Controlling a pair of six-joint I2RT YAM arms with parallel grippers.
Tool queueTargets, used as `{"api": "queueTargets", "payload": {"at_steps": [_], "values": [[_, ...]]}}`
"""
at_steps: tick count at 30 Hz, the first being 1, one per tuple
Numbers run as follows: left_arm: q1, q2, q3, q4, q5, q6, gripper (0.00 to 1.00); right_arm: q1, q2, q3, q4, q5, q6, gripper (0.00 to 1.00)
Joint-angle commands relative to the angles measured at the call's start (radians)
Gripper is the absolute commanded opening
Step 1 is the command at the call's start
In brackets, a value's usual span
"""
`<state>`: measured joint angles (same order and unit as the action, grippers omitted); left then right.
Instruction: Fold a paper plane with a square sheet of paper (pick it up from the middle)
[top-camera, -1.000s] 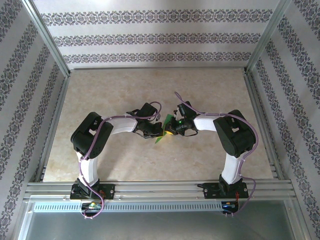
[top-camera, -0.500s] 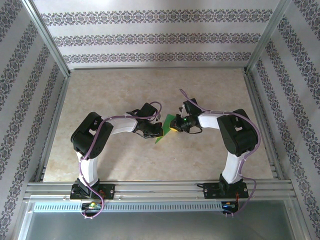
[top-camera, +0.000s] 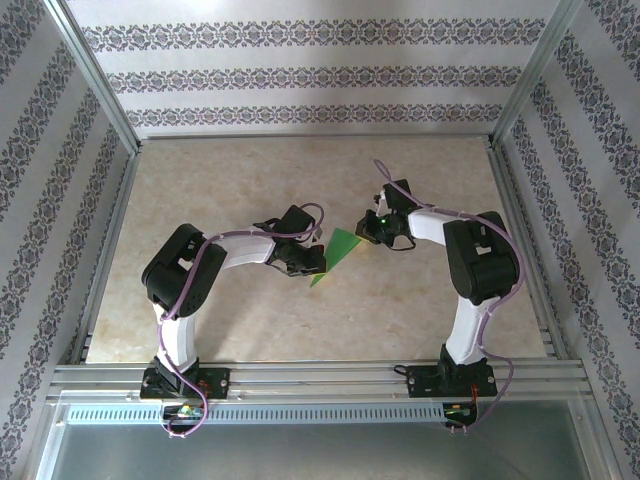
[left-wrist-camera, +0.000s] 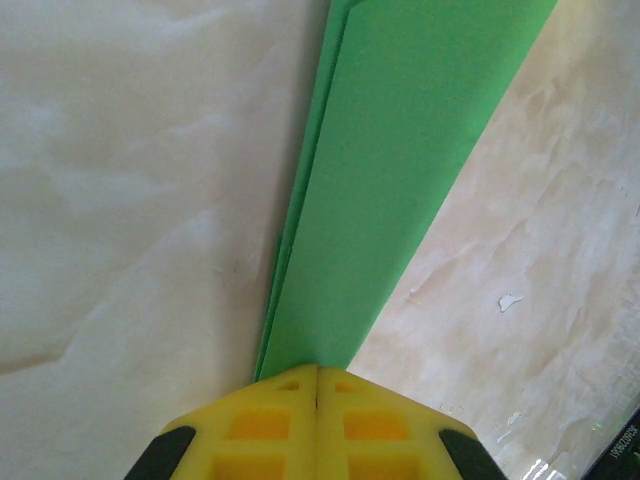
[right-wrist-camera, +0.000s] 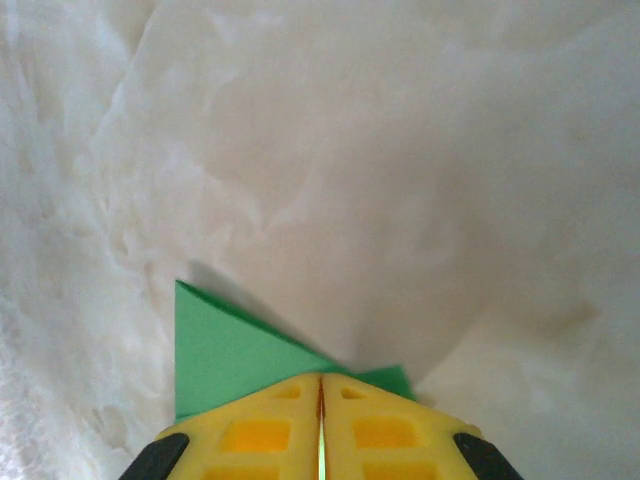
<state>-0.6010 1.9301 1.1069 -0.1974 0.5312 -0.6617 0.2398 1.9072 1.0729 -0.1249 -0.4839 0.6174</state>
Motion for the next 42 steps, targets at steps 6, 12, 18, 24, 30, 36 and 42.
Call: {"api": "queueTargets", "payload": {"at_steps": [6, 12, 18, 24, 30, 36, 42], "values": [[-0.005, 0.063, -0.017, -0.165, -0.072, 0.024, 0.0, 0.027, -0.137, -0.026, -0.036, -0.012, -0.045, 0.11], [-0.005, 0.055, -0.022, -0.161, -0.075, 0.018, 0.0, 0.141, -0.185, -0.102, 0.002, -0.007, 0.023, 0.11], [-0.005, 0.051, -0.021, -0.171, -0.079, 0.02, 0.0, 0.221, -0.12, -0.121, 0.082, -0.03, 0.097, 0.11], [-0.005, 0.05, -0.024, -0.174, -0.085, 0.02, 0.0, 0.233, -0.035, -0.097, 0.115, -0.081, 0.101, 0.11], [-0.005, 0.053, -0.025, -0.183, -0.088, 0.022, 0.0, 0.206, 0.005, -0.074, 0.099, -0.066, 0.073, 0.11], [-0.005, 0.053, -0.037, -0.198, -0.102, 0.018, 0.0, 0.165, 0.035, -0.068, 0.065, -0.034, 0.047, 0.11], [-0.005, 0.053, -0.043, -0.215, -0.108, 0.02, 0.0, 0.095, 0.048, -0.085, 0.067, -0.032, 0.022, 0.1]]}}
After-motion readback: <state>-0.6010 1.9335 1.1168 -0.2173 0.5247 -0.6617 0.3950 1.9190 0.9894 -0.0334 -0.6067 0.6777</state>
